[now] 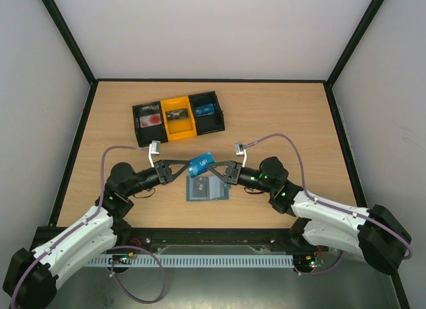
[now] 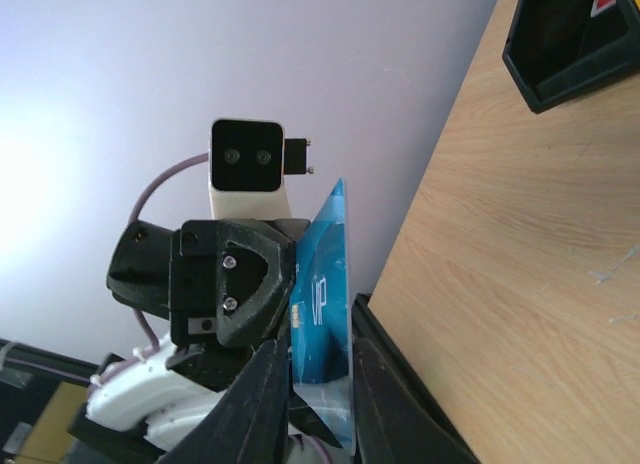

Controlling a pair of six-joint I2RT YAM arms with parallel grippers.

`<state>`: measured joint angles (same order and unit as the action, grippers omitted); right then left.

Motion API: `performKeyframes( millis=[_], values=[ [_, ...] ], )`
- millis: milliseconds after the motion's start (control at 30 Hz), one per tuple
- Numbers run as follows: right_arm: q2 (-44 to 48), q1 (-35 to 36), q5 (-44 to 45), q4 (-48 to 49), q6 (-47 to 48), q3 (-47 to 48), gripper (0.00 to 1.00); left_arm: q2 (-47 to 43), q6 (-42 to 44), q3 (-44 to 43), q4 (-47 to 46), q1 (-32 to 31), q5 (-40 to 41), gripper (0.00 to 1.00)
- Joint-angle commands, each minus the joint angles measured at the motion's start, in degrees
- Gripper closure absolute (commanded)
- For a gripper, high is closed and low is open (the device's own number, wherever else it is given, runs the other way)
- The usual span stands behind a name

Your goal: Take the credit cards out of the card holder

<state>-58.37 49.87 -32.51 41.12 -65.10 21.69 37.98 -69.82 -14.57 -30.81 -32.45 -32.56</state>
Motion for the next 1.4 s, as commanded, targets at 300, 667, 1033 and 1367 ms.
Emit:
performKeyframes(
  millis=[300, 667, 1033, 1367],
  values=[
    [10.36, 0.05, 0.94, -7.28, 3.89, -3.02, 0.93, 0.41, 1.58, 0.76, -3.95, 0.25, -6.39, 0.97],
    [12.07, 0.00, 5.42, -9.41, 5.01, -2.70, 0.98, -1.86, 9.52, -3.16, 9.52, 0.20, -2.11, 0.27],
    [5.60, -1.86, 23.55, -25.07, 15.60, 6.13, 0.98, -3.04, 28.17, -15.89, 39.37, 0.23, 16.38, 0.00],
    [-12.99, -12.20, 23.96, -29.26, 23.18, 21.23, 0.98, -1.36, 32.00, -15.56, 41.36, 0.35, 18.49, 0.00]
  ],
)
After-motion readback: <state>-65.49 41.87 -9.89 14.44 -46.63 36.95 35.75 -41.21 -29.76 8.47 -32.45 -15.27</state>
